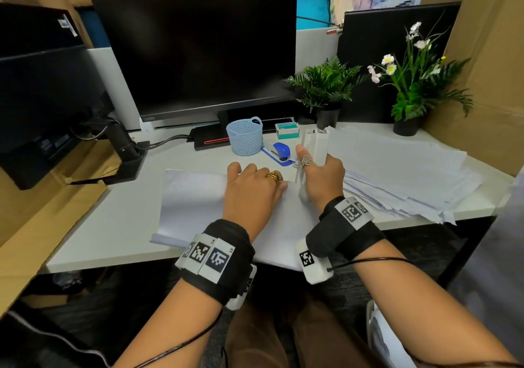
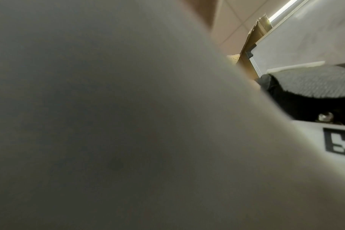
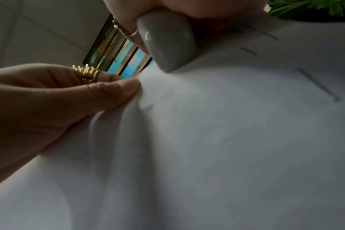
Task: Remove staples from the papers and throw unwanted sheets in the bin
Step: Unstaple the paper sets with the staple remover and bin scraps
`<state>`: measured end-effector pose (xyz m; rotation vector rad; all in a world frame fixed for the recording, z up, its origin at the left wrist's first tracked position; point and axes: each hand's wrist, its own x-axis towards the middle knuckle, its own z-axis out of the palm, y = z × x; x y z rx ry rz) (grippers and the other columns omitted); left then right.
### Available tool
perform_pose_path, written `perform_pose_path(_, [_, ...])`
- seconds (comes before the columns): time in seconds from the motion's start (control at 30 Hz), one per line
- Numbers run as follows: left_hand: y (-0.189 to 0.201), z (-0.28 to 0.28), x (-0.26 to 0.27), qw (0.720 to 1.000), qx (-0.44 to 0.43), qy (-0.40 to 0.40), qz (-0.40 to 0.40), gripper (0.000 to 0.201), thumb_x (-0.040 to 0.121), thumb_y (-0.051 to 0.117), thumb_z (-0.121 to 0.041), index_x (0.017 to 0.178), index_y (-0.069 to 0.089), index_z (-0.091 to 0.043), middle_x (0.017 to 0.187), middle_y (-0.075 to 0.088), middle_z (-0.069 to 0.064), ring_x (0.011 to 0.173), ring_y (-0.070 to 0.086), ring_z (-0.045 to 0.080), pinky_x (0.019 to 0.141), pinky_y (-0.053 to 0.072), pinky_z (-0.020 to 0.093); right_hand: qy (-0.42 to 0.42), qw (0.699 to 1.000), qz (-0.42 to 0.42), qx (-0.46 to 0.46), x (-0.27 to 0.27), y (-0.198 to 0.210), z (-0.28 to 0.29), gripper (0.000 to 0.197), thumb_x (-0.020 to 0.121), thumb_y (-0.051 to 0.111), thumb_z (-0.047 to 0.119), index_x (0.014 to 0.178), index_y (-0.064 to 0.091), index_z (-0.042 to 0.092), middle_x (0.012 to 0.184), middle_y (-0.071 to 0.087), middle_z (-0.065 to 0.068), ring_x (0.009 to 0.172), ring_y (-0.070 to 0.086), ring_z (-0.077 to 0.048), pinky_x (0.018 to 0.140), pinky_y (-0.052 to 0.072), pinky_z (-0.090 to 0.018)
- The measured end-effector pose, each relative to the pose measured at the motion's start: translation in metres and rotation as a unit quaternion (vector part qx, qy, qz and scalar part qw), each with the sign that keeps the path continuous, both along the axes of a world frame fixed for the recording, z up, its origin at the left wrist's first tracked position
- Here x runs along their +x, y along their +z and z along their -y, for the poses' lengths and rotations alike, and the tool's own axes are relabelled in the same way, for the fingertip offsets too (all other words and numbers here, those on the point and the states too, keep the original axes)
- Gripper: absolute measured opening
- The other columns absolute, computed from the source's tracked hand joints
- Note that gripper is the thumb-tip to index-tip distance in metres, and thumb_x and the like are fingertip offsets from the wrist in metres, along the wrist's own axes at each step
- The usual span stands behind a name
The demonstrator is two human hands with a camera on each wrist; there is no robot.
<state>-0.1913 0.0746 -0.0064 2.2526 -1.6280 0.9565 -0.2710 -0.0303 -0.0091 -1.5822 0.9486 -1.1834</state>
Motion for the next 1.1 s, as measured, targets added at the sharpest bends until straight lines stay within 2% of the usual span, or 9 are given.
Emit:
perform_pose_path(0.17, [-0.003,0.000,0.003,1.000,0.006,0.022,-0.019,0.026,0.091,0.056,-0.037,0.079,0.071,-0.019,0.070,0.067,-0.001,0.070,0.057,0.021,0.081,0.020,0.037,0.006,0.997,-0.075,-0.007,-0.004,0.002,-0.001,0.035,0.086,0.053,0.055,0.091,0.061,0.021,0.087,0.061,0.001,0.094,0.062,-0.023,0.084,0.052,-0.041])
perform_pose_path(0.3, [-0.005,-0.002,0.001,0.998,0.000,0.037,-0.059,0.039,0.099,0.035,-0.040,0.093,0.068,-0.020,0.085,0.068,0.000,0.084,0.056,0.021,0.086,0.017,0.037,0.004,0.982,-0.165,-0.089,-0.006,0.006,-0.007,0.046,0.087,0.043,0.062,0.091,0.059,0.019,0.082,0.056,0.003,0.091,0.059,-0.026,0.085,0.049,-0.047])
perform_pose_path(0.4, [-0.003,0.000,0.000,0.997,-0.009,0.027,-0.076,0.036,0.097,0.041,-0.039,0.085,0.068,-0.019,0.075,0.066,0.001,0.076,0.057,0.021,0.083,0.019,0.038,-0.019,0.974,-0.180,-0.138,-0.002,0.002,-0.009,0.042,0.088,0.043,0.062,0.081,0.055,0.021,0.075,0.054,0.003,0.086,0.059,-0.028,0.086,0.046,-0.049])
perform_pose_path(0.53, [-0.002,-0.001,0.001,0.998,-0.038,0.012,-0.057,0.032,0.092,0.055,-0.036,0.069,0.069,-0.018,0.059,0.061,0.000,0.062,0.056,0.021,0.076,0.020,0.036,-0.024,0.986,-0.107,-0.127,0.003,-0.004,-0.010,0.037,0.088,0.051,0.054,0.085,0.063,0.019,0.080,0.065,-0.002,0.088,0.063,-0.029,0.080,0.051,-0.048])
perform_pose_path(0.63, [0.000,-0.005,-0.001,0.997,-0.012,0.005,-0.077,0.036,0.097,0.044,-0.039,0.081,0.069,-0.019,0.071,0.065,0.001,0.075,0.056,0.021,0.081,0.018,0.037,-0.007,0.992,-0.053,-0.111,0.004,-0.005,-0.009,0.028,0.089,0.057,0.044,0.083,0.063,0.017,0.077,0.060,0.001,0.085,0.064,-0.023,0.072,0.053,-0.038])
perform_pose_path(0.77, [0.005,-0.008,-0.003,0.995,0.048,0.017,-0.087,0.037,0.099,0.034,-0.043,0.101,0.065,-0.023,0.094,0.066,-0.003,0.094,0.055,0.018,0.094,0.011,0.039,0.015,0.994,-0.046,-0.100,0.005,-0.007,-0.008,0.030,0.089,0.059,0.039,0.084,0.066,0.010,0.077,0.060,-0.001,0.077,0.057,-0.016,0.061,0.039,-0.022])
perform_pose_path(0.93, [0.004,-0.007,0.011,0.983,0.123,0.023,-0.135,0.035,0.094,0.045,-0.047,0.119,0.058,-0.027,0.110,0.065,-0.004,0.105,0.055,0.017,0.096,0.005,0.039,0.096,0.992,-0.078,0.015,0.007,0.001,-0.001,0.035,0.088,0.056,0.049,0.075,0.058,0.017,0.079,0.059,0.000,0.082,0.055,-0.020,0.075,0.044,-0.031])
perform_pose_path(1.0, [0.000,-0.009,0.016,0.979,0.135,0.033,-0.148,0.032,0.095,0.044,-0.044,0.120,0.057,-0.027,0.113,0.064,-0.004,0.106,0.054,0.017,0.098,0.007,0.040,0.084,0.994,-0.041,0.055,0.011,0.011,0.009,0.039,0.089,0.053,0.052,0.097,0.061,0.015,0.097,0.061,-0.003,0.092,0.055,-0.021,0.082,0.042,-0.032])
perform_pose_path(1.1, [-0.008,-0.012,0.019,0.976,0.141,0.039,-0.162,0.029,0.097,0.043,-0.039,0.120,0.055,-0.028,0.114,0.063,-0.004,0.105,0.055,0.017,0.100,0.011,0.041,0.078,0.982,-0.103,0.141,0.015,0.023,0.032,0.064,0.088,0.054,0.051,0.133,0.037,0.008,0.122,0.049,-0.005,0.107,0.048,-0.022,0.096,0.041,-0.036])
